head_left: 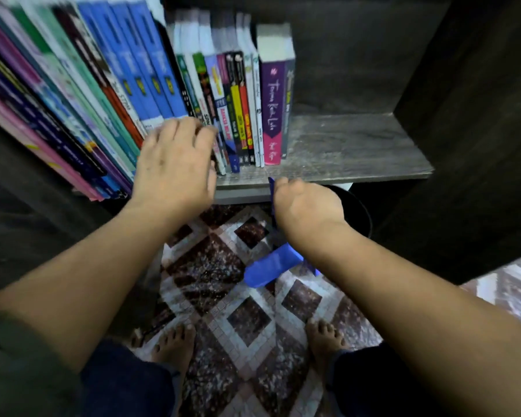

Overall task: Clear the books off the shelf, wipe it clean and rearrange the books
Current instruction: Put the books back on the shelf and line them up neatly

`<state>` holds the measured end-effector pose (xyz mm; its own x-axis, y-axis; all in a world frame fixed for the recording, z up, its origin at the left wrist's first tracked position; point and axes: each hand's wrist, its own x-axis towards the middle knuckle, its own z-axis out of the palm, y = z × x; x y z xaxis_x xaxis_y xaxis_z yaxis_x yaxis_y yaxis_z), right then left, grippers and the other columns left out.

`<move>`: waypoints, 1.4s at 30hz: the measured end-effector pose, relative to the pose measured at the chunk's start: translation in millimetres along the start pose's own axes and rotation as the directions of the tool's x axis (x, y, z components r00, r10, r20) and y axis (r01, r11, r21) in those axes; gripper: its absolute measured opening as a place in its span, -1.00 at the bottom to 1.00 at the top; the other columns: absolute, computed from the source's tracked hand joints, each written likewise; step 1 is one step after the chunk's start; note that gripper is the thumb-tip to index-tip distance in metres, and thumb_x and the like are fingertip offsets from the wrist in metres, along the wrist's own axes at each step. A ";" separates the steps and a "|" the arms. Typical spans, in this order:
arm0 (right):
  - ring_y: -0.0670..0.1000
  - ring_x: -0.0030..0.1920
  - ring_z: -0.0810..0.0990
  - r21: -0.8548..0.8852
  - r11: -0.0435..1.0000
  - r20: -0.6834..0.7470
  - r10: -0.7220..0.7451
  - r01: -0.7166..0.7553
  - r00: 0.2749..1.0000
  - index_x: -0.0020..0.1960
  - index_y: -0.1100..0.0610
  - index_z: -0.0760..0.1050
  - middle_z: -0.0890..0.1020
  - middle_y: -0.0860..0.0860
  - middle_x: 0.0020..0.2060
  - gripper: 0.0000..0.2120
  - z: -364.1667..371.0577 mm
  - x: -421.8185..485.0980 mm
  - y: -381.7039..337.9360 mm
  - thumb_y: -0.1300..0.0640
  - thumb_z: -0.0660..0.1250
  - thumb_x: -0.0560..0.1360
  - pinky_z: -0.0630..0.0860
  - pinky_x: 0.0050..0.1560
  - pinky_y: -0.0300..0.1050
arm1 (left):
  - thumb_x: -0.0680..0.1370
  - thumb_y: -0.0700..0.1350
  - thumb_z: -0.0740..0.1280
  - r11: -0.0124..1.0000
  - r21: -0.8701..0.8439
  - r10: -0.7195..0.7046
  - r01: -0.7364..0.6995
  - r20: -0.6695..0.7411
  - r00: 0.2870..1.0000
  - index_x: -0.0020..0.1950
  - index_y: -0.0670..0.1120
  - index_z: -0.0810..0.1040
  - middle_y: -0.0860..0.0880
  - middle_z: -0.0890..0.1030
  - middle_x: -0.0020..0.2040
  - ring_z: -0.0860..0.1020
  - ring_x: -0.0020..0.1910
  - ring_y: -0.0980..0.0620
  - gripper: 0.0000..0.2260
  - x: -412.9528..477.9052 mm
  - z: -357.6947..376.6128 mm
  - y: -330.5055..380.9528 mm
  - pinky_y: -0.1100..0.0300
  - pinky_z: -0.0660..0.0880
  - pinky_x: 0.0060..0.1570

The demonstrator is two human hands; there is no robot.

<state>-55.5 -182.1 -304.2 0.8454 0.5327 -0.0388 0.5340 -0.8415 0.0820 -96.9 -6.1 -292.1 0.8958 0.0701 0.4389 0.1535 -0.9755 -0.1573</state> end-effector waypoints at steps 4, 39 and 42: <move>0.20 0.28 0.50 0.145 0.977 0.024 0.153 -0.155 0.988 0.31 0.21 0.37 0.49 0.16 0.28 -0.69 -39.4 -10.2 21.1 0.29 0.09 0.59 0.46 0.16 0.02 | 0.48 -0.08 0.31 0.999 0.004 -0.037 0.039 -0.159 0.987 0.32 -0.19 0.43 -0.23 0.46 0.17 0.39 0.18 -0.24 -0.57 25.6 -46.5 -3.4 -0.16 0.33 0.21; 0.28 0.06 0.56 0.475 0.827 -0.259 0.458 -0.300 0.851 0.18 0.20 0.32 0.52 0.20 0.08 -0.82 -40.2 44.8 93.6 0.26 0.16 0.59 0.33 -0.16 -0.02 | 0.46 0.46 0.01 0.903 -0.002 -0.429 0.429 -0.009 0.903 0.27 -0.16 0.40 -0.31 0.46 0.24 0.36 0.30 -0.30 -0.25 124.6 -21.9 72.3 -0.19 0.19 0.36; 0.29 0.04 0.56 0.480 0.827 -0.255 0.450 -0.292 0.856 0.18 0.19 0.30 0.55 0.22 0.05 -0.84 -38.4 46.8 92.9 0.25 0.12 0.60 0.31 -0.18 -0.01 | 0.43 0.47 0.10 0.886 -0.027 -0.463 0.462 -0.032 0.886 0.25 -0.19 0.40 -0.29 0.49 0.19 0.42 0.23 -0.30 -0.23 131.7 -23.3 75.3 -0.17 0.25 0.33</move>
<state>33.2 -231.9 -260.2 0.9611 0.1005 0.2574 0.2003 -0.8950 -0.3985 22.9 -75.2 -225.6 0.7092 0.5073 0.4896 0.5388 -0.8378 0.0877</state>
